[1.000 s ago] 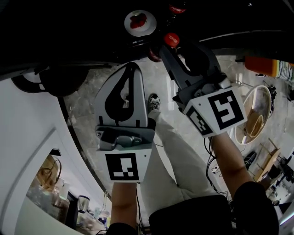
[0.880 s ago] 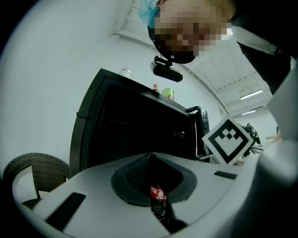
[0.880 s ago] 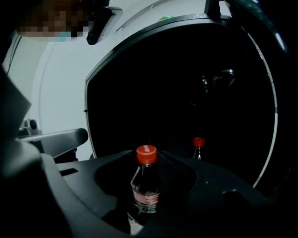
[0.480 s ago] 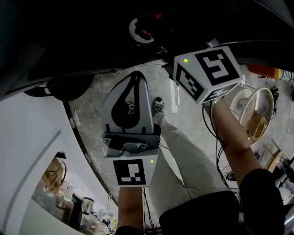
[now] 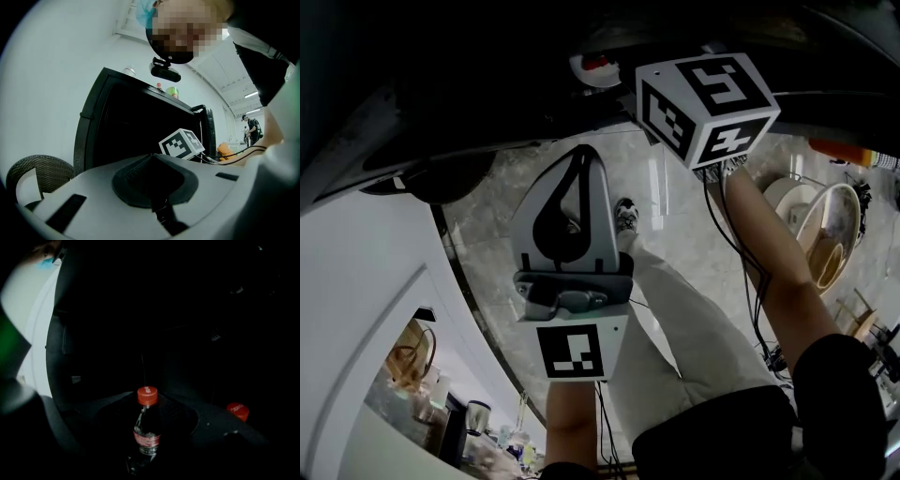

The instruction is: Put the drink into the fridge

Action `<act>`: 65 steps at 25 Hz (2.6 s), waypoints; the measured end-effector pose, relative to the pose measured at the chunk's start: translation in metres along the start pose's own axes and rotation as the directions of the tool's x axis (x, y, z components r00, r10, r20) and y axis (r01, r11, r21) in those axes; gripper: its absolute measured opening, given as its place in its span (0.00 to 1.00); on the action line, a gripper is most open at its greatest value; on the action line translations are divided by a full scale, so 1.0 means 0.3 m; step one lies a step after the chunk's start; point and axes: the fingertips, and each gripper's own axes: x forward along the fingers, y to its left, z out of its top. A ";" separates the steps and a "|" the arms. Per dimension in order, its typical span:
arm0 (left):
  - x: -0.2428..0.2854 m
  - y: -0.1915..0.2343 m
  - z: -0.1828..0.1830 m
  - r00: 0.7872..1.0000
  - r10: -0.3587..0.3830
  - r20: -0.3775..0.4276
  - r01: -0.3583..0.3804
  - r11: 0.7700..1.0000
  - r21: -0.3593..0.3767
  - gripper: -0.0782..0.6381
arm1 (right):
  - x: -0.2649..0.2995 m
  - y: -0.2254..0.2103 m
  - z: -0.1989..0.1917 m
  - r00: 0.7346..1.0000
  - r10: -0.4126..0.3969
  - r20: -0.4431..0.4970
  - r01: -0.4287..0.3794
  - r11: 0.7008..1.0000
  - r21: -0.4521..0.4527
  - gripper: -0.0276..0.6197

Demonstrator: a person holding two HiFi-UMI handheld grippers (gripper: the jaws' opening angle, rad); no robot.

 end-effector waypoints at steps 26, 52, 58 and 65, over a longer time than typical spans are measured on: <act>0.000 -0.012 -0.040 0.999 -0.024 -0.024 0.024 1.000 -0.012 0.12 | 0.006 0.041 -0.074 1.000 0.019 -0.004 -0.019 0.999 0.041 0.26; -0.117 -0.144 -0.068 0.996 -0.067 -0.051 0.061 0.993 -0.102 0.12 | -0.418 0.224 -0.191 0.999 0.036 -0.017 -0.036 0.999 0.002 0.07; -0.169 -0.159 -0.074 0.996 -0.043 -0.077 0.033 0.992 -0.125 0.12 | -0.517 0.323 -0.209 0.991 0.129 -0.031 -0.128 0.991 0.029 0.06; -0.222 -0.180 -0.018 0.995 -0.037 -0.098 0.022 0.987 -0.156 0.12 | -0.642 0.372 -0.193 0.989 0.140 -0.051 -0.135 0.987 0.082 0.06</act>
